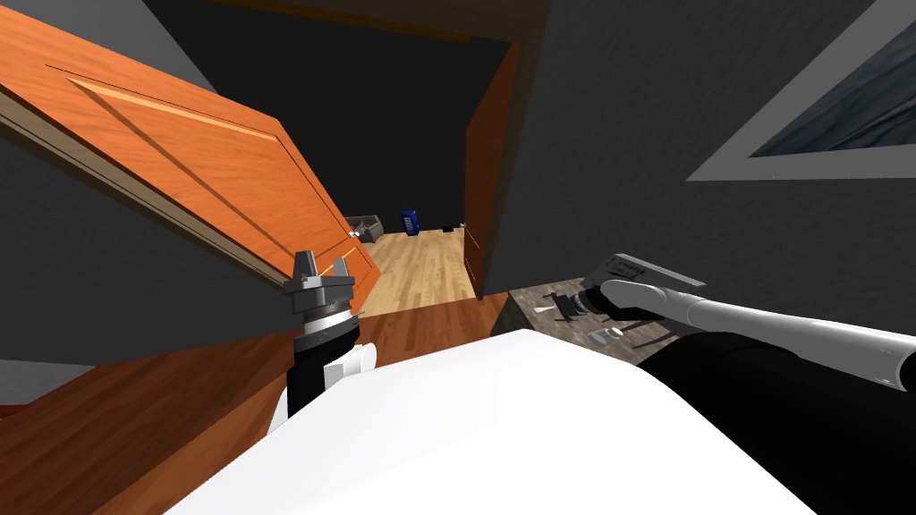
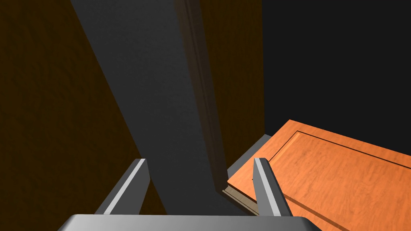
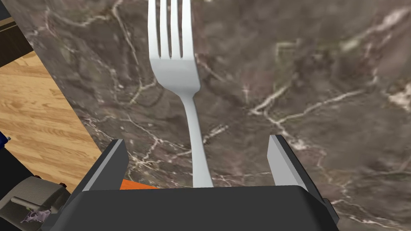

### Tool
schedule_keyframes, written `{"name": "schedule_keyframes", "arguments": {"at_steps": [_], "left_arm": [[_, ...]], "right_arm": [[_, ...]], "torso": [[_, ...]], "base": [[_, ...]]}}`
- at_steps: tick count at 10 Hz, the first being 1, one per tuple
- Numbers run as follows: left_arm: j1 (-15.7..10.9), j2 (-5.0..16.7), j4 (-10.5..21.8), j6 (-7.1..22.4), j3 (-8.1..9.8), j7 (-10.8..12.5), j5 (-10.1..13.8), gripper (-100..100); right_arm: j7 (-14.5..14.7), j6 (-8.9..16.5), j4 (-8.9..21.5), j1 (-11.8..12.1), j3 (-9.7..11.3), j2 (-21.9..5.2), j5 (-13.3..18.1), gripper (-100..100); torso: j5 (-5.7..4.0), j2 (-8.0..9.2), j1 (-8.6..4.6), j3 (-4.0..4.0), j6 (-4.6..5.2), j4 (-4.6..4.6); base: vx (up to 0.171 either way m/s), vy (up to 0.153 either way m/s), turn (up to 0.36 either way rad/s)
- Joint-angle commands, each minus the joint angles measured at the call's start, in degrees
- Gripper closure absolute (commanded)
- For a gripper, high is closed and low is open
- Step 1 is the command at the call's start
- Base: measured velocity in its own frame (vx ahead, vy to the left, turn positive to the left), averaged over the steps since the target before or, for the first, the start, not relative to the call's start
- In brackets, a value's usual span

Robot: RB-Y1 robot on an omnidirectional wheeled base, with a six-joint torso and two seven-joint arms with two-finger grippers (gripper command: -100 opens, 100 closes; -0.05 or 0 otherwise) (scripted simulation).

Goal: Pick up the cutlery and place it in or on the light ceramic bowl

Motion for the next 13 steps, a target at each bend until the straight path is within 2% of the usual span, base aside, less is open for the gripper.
{"name": "schedule_keyframes", "arguments": {"at_steps": [1, 2, 3, 4, 5, 6, 7, 8, 9, 10, 13], "left_arm": [[0.0, 0.0, 0.0, 0.0, 0.0, 0.0, 0.0, 0], [0.0, 0.0, 0.0, 0.0, 0.0, 0.0, 0.0, 0], [0.0, 0.0, 0.0, 0.0, 0.0, 0.0, 0.0, 0], [0.0, 0.0, 0.0, 0.0, 0.0, 0.0, 0.0, 0], [0.0, 0.0, 0.0, 0.0, 0.0, 0.0, 0.0, 0], [0.0, 0.0, 0.0, 0.0, 0.0, 0.0, 0.0, 0], [0.0, 0.0, 0.0, 0.0, 0.0, 0.0, 0.0, 0], [0.0, 0.0, 0.0, 0.0, 0.0, 0.0, 0.0, 0], [0.0, 0.0, 0.0, 0.0, 0.0, 0.0, 0.0, 0], [0.0, 0.0, 0.0, 0.0, 0.0, 0.0, 0.0, 0], [0.0, 0.0, 0.0, 0.0, 0.0, 0.0, 0.0, 0]], "right_arm": [[2.86, -0.74, 2.44, 0.11, 0.0, 0.5, -2.43, -100], [4.32, -0.74, 2.44, 0.11, 0.0, 0.5, -2.43, -100], [5.82, -1.24, 4.4, 0.35, -0.03, 0.9, -4.52, -100], [7.43, -1.24, 4.4, 0.35, -0.03, 0.9, -4.52, -100], [9.11, -1.73, 6.36, 0.6, -0.07, 1.29, -6.61, -100], [10.83, -1.73, 6.36, 0.6, -0.07, 1.29, -6.61, -100], [12.46, -2.22, 8.32, 0.84, -0.1, 1.68, -8.7, -100], [14.21, -2.22, 8.32, 0.84, -0.1, 1.68, -8.7, -100], [13.05, -2.1, 7.95, 1.11, -0.3, 1.6, -8.48, -100], [13.42, -2.1, 7.98, 1.14, -0.3, 1.61, -8.54, 100], [13.44, -2.17, 7.96, 1.15, -0.29, 1.56, -8.5, 100]], "torso": [[0.0, 0.0, 0.0, 0.0, 0.0, 0.0], [0.0, -0.03, 0.0, -0.01, 0.01, 0.0], [-0.01, -0.03, -0.03, -0.02, 0.0, -0.01], [-0.01, -0.06, -0.01, -0.03, 0.0, -0.01], [0.0, -0.03, -0.02, -0.02, 0.0, -0.01], [-0.01, -0.04, 0.0, -0.02, 0.01, -0.01], [0.0, -0.02, -0.02, -0.01, 0.0, -0.01], [0.0, -0.01, 0.0, -0.01, 0.01, 0.0], [-0.02, -0.01, 0.0, -0.01, -0.01, -0.01], [-0.04, 0.03, -0.08, 0.01, -0.01, 0.0], [-0.12, 0.05, -0.2, 0.03, -0.01, 0.02]], "base": [[0.035, 0.046, -0.002], [0.033, 0.038, -0.007], [0.041, 0.048, -0.002], [0.033, 0.041, -0.006], [0.035, 0.049, -0.003], [0.03, 0.042, -0.007], [0.029, 0.048, -0.001], [0.027, 0.047, -0.008], [0.011, 0.019, -0.004], [0.0, 0.0, 0.0], [0.0, 0.0, 0.0]]}}
